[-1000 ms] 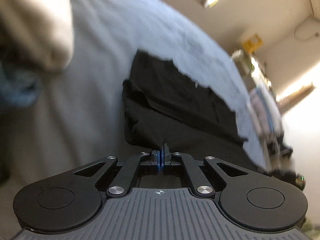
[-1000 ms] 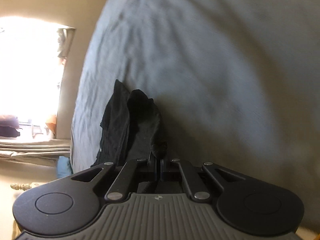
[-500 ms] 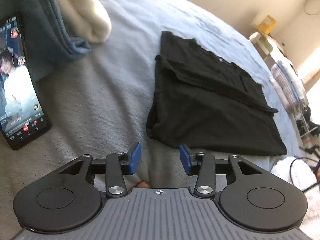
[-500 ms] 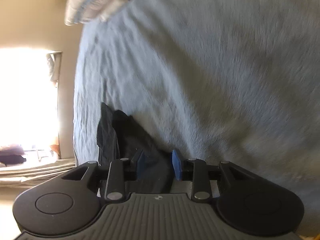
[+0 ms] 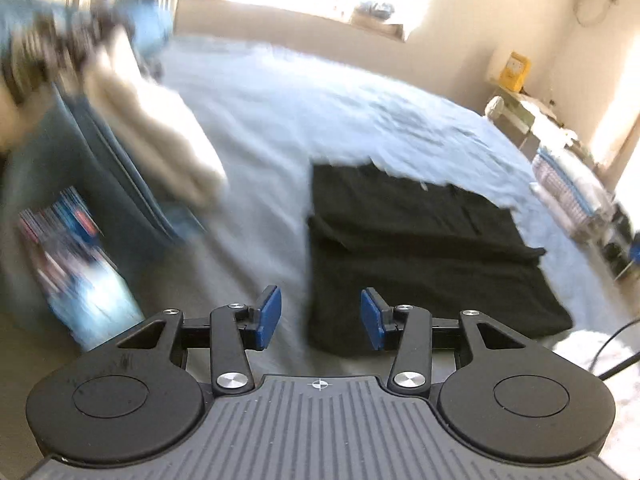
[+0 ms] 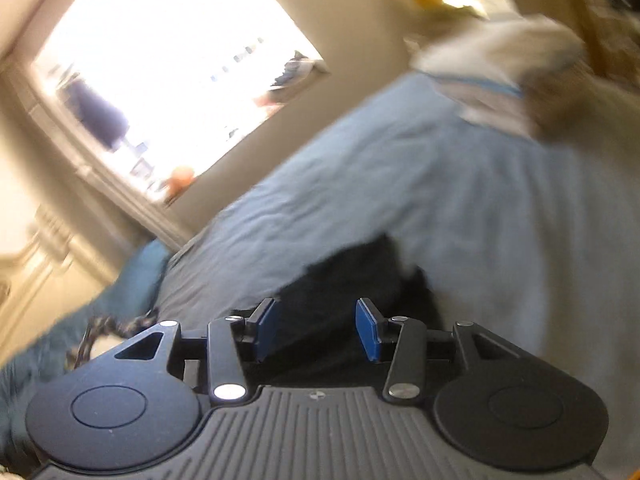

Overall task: Fold clothes
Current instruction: 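Open both grippers and release the folded black shirt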

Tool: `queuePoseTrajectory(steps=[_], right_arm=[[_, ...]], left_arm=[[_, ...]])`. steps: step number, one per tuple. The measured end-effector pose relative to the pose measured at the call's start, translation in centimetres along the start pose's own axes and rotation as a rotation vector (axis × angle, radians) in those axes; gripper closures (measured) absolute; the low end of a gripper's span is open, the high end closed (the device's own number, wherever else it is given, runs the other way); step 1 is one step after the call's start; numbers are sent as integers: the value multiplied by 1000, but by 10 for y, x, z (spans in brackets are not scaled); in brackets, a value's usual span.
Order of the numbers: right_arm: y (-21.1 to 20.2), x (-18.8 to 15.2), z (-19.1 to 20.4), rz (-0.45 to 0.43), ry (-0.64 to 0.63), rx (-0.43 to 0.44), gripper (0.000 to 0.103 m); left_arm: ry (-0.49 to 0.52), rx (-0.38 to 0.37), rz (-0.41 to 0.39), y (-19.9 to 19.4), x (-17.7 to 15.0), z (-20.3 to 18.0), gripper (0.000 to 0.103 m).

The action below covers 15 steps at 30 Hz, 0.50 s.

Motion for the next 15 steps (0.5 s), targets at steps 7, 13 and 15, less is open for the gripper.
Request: queuePoseTrajectory(steps=[7, 13, 15], right_arm=[[34, 39, 48, -27, -65, 89, 56], [52, 43, 61, -10, -59, 112, 56], [54, 41, 61, 2, -69, 118, 56]], left_arm=[[301, 286, -233, -101, 140, 34, 59], [497, 477, -370, -169, 227, 22, 40], [521, 414, -311, -152, 206, 7, 29]])
Point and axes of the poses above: each gripper's, at about its wrist camera, not at the fingertips, and y roughly the way its jaws point, z to its left, x to its top, the point moved 7 cm from there along y, roughly the way its jaws point, and after that the axes turned 15 degrees about -y, right-handed, at the moved point
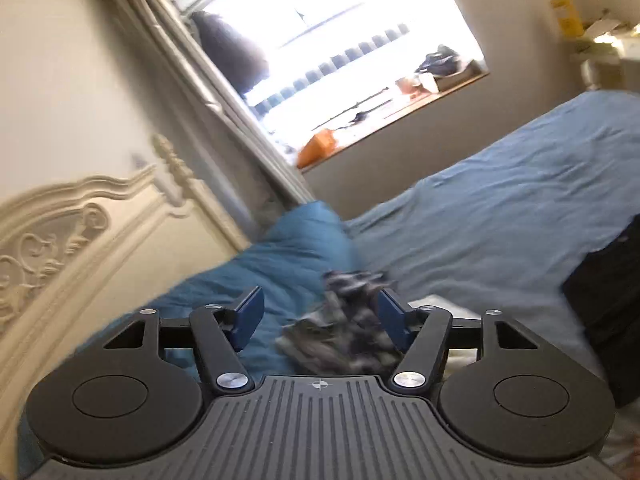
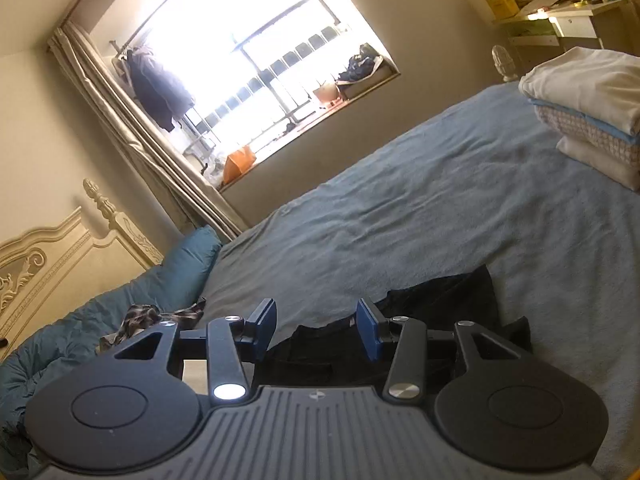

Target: Fold clothes

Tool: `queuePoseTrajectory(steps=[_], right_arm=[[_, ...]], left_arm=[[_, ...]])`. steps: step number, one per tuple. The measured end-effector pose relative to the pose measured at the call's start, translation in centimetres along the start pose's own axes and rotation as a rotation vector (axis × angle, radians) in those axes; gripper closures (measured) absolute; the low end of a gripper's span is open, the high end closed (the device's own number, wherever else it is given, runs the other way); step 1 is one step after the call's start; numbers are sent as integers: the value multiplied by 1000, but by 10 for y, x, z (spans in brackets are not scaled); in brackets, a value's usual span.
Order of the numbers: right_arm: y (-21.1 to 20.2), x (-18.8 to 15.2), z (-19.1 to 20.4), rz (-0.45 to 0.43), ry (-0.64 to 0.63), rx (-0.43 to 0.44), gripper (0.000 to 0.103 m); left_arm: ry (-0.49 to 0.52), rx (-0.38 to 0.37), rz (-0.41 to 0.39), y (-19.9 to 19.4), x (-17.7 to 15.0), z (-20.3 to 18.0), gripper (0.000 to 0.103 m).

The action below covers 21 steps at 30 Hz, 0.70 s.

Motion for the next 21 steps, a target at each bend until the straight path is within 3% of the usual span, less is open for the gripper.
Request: queuePoseTrajectory(steps=[4, 9, 14, 19, 21], right_arm=[[-1, -7, -2, 28, -26, -11, 50], [1, -18, -5, 48, -29, -32, 50], [23, -31, 5, 98, -93, -63, 50], [80, -53, 31, 210, -164, -11, 53], [108, -66, 47, 259, -217, 21, 58]], left_arm=[[19, -223, 99, 10, -50, -84, 16], [-43, -437, 181, 57, -144, -221, 16], [-146, -433, 248, 131, -175, -270, 21], [-209, -436, 249, 163, -183, -265, 29], [-227, -442, 264, 171, -190, -262, 41]])
Point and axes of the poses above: each gripper's, at about its wrist camera, not at the fingertips, and y roughly the way its jaws point, z to its left, x to its top, the point moved 7 cm from there along y, roughly the way its jaws point, and after that the axes turned 15 degrees about -y, right-handed, at the moved point
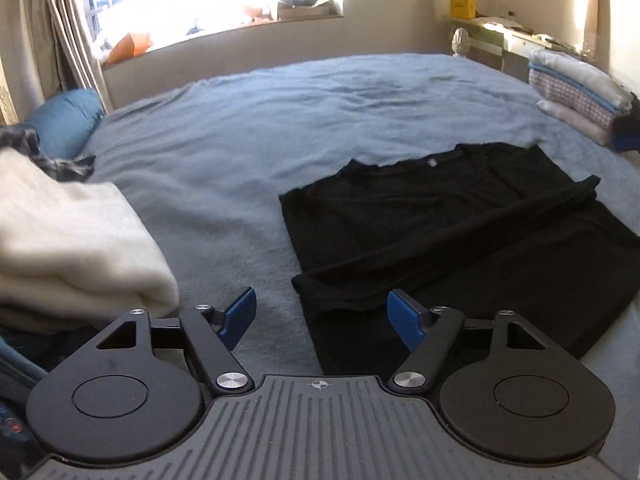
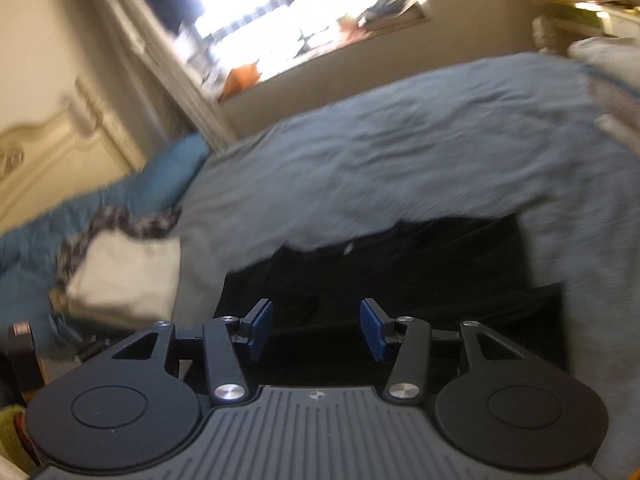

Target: Fold clothes

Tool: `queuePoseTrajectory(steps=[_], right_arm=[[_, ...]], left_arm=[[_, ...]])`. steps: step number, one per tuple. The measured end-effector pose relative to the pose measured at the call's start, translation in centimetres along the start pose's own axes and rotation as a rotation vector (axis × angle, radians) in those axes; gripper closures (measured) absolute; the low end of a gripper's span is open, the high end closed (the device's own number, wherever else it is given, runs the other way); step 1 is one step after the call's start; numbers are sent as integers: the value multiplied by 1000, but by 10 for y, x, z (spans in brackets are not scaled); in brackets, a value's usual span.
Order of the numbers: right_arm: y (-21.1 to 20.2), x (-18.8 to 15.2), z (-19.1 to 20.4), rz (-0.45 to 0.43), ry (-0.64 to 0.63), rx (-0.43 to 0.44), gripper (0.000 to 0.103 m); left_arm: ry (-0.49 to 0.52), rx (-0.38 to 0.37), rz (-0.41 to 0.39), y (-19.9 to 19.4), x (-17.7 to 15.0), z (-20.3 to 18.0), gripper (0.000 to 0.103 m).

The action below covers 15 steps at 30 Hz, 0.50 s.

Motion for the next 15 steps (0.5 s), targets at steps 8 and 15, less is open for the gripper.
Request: queuePoseTrajectory(steps=[8, 15], right_arm=[[104, -16, 104, 101, -475, 162, 67], [159, -32, 169, 124, -742, 278, 67]], left_arm=[[-167, -65, 43, 19, -10, 27, 65], [-322, -125, 70, 35, -6, 46, 68]])
Point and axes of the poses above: each gripper's, at about its wrist camera, not at the fingertips, and y roughly the way its jaws point, z to its left, x to its top, the point moved 7 cm from there along y, roughly the way its jaws point, and after that the axes turned 15 degrees about -y, right-handed, at the moved point
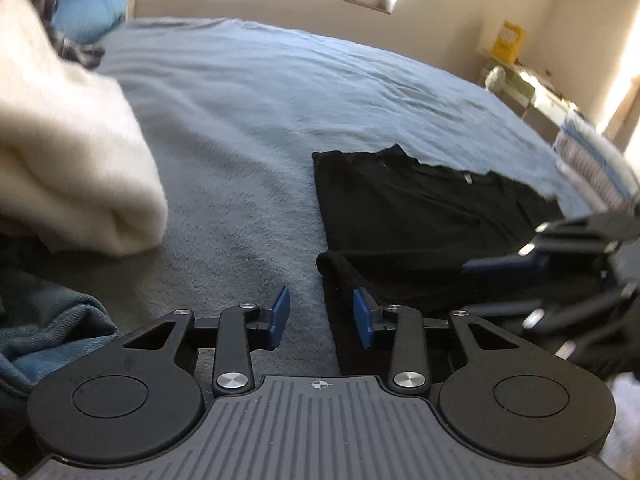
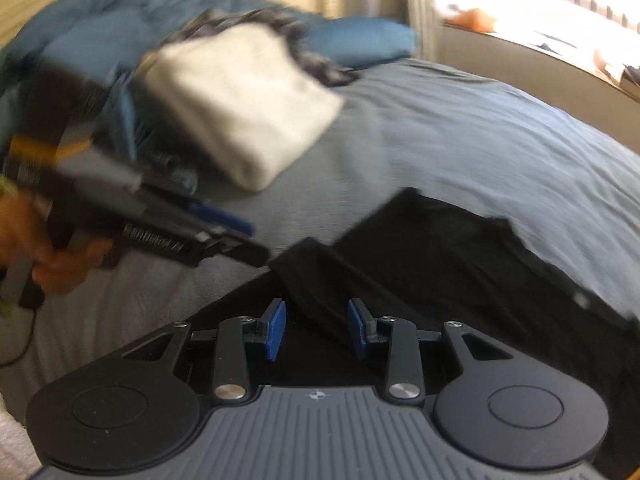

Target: Fold clothes

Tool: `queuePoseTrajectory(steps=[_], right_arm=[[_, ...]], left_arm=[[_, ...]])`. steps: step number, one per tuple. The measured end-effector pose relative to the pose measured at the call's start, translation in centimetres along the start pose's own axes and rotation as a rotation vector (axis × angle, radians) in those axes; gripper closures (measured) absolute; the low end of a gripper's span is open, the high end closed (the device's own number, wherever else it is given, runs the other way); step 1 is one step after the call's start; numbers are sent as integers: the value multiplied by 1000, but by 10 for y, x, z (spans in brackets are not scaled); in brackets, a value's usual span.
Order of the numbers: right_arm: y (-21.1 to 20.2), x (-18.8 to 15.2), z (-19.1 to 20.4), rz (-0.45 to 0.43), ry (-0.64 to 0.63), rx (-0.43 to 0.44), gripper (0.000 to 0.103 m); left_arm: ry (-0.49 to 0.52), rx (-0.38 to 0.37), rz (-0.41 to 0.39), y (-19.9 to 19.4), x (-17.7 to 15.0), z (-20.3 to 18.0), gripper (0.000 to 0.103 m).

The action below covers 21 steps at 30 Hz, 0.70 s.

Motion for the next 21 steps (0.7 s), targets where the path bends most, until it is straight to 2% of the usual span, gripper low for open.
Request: queuePoseTrajectory(steps=[5, 8, 9, 10, 12, 15, 21], right_arm=[[28, 0, 9, 24, -119, 11, 66], [38, 0, 13, 25, -180, -10, 67], [40, 1, 14, 27, -195, -22, 76], [43, 1, 14, 30, -210, -33, 93], [44, 3, 8, 23, -190, -34, 98], [41, 8, -12, -8, -111, -39, 99], [43, 17, -54, -55, 17, -24, 98]], left_arm=[[-59, -24, 10, 8, 7, 5, 68], [-91, -37, 10, 9, 10, 5, 68], [-97, -40, 7, 9, 11, 5, 68], [-100, -40, -1, 9, 13, 5, 68], [-78, -28, -30, 8, 16, 3, 68], [-21, -10, -65, 6, 20, 0, 66], [80, 26, -56, 15, 15, -10, 65]])
Point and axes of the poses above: each gripper's, at about its wrist camera, not at the fingertips, and y roughly the way its jaws point, z to its left, x to its top, the point moved 7 cm from there along y, roughly the way its jaws point, and after that the axes turned 15 degrees about -y, right-handed, at the moved point
